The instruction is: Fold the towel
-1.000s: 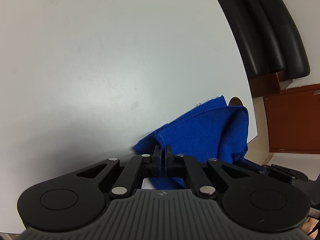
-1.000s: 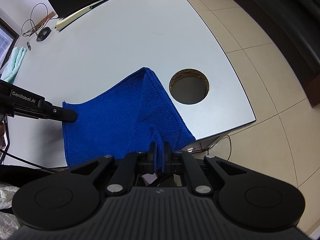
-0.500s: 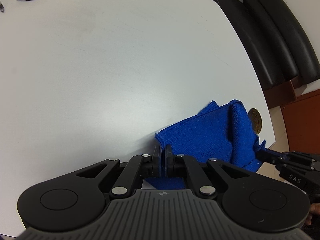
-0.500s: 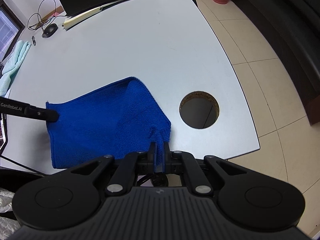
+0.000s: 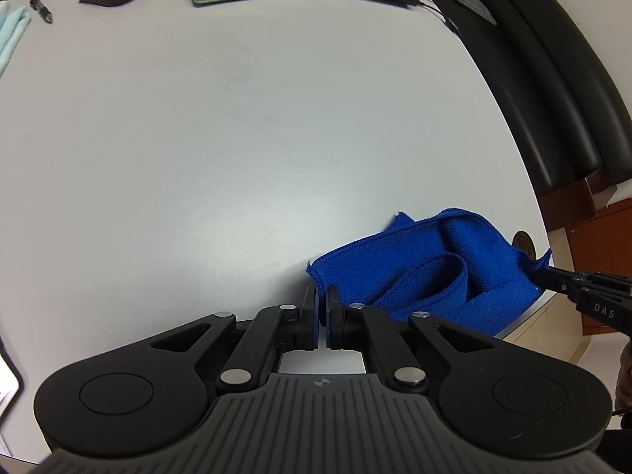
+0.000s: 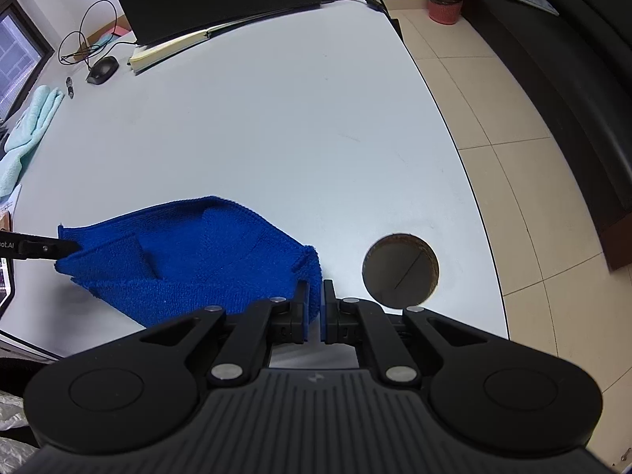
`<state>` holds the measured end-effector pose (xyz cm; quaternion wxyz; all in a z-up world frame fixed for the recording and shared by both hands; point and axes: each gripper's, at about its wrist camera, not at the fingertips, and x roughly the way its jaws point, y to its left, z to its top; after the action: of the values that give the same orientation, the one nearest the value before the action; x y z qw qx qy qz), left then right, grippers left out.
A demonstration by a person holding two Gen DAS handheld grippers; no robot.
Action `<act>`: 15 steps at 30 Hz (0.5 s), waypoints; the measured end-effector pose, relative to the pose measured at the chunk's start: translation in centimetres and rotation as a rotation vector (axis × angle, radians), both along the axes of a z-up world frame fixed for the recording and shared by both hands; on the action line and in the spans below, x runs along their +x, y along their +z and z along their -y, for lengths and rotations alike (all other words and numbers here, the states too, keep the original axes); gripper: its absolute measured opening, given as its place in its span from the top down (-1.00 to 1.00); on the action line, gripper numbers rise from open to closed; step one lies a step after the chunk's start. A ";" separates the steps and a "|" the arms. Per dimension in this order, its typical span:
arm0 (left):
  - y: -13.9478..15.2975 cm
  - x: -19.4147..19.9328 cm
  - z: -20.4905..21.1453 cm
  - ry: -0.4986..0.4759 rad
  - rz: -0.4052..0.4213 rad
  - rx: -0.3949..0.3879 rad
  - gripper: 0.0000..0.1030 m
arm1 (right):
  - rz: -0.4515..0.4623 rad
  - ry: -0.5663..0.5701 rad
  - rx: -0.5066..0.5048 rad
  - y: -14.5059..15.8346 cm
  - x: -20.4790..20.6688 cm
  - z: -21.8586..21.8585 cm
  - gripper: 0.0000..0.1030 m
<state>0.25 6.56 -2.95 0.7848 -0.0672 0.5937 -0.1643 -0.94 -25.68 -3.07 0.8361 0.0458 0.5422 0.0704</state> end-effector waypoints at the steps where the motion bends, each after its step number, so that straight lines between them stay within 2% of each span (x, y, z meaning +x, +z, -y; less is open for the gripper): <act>1: 0.2 -0.1 -0.3 0.003 0.010 0.009 0.94 | 0.004 0.004 -0.006 0.1 0.1 -0.2 0.90; 4: 0.9 -0.2 -1.5 0.011 0.038 0.040 0.94 | 0.016 0.012 -0.019 0.3 0.6 -0.4 0.90; 15: 3.1 -1.1 -4.8 0.038 0.099 0.063 0.93 | 0.069 0.034 -0.036 2.1 3.1 -0.7 0.90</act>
<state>-0.84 11.40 0.13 0.8179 -0.0455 0.5578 -0.1338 2.19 -24.94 -0.95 0.8537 0.0188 0.5149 0.0762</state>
